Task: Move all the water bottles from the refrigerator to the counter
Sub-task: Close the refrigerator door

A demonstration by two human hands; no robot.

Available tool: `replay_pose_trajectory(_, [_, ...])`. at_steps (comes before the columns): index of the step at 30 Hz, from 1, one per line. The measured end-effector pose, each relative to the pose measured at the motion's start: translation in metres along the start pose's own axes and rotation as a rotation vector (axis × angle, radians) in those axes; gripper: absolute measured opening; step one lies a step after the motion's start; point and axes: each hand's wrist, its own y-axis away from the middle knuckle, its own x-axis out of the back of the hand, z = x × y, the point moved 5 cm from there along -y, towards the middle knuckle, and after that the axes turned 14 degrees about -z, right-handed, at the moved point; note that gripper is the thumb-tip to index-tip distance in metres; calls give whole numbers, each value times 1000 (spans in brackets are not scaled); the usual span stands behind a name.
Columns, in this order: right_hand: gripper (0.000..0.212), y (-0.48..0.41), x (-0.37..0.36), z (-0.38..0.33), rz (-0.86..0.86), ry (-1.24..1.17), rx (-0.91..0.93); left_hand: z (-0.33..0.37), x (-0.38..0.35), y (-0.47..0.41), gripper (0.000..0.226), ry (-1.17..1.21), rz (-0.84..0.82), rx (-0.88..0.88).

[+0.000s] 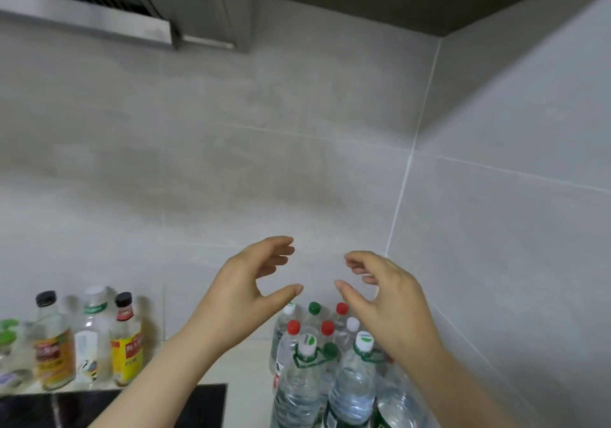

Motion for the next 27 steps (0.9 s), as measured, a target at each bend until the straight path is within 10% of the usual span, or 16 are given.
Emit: replay_pose_trajectory(27, [33,-49,-63,-138,-277,-580,644,71,83,165,53,-361,598,456])
